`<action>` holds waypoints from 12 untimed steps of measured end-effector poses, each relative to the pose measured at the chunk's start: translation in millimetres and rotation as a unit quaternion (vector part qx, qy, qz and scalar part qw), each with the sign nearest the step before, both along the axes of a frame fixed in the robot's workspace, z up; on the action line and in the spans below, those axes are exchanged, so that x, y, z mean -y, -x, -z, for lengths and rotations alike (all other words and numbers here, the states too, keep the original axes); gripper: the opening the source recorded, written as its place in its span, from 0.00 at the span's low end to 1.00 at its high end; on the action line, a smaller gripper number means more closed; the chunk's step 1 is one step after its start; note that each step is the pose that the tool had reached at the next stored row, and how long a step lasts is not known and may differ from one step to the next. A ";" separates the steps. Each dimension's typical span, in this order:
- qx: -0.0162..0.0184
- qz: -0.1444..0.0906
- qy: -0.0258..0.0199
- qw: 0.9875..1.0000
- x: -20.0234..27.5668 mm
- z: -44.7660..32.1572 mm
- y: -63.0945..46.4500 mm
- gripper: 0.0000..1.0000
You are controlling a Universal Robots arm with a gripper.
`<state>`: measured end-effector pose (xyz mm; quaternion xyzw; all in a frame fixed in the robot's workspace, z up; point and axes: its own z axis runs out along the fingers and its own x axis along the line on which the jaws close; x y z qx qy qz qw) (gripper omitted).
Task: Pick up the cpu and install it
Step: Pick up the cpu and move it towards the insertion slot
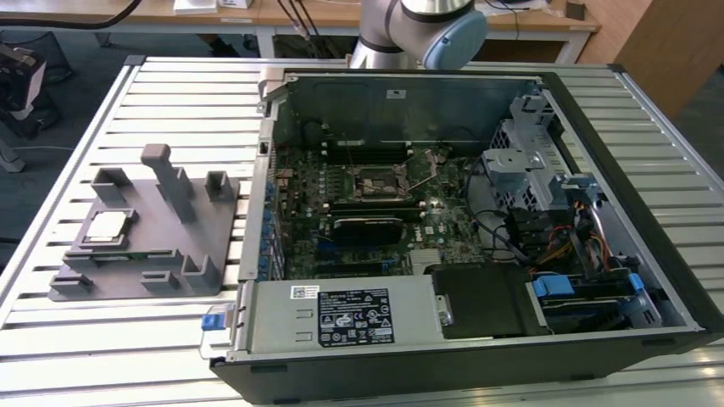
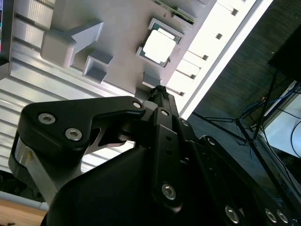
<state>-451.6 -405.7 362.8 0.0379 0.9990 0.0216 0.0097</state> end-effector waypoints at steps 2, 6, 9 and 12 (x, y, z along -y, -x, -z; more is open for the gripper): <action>0.000 0.000 0.000 1.000 0.0 0.6 0.2 0.12; 0.000 0.000 0.000 1.000 0.0 2.0 0.3 0.12; 0.000 0.000 0.000 1.000 0.1 3.1 0.4 0.12; 0.000 0.000 0.000 1.000 0.2 4.9 0.4 0.12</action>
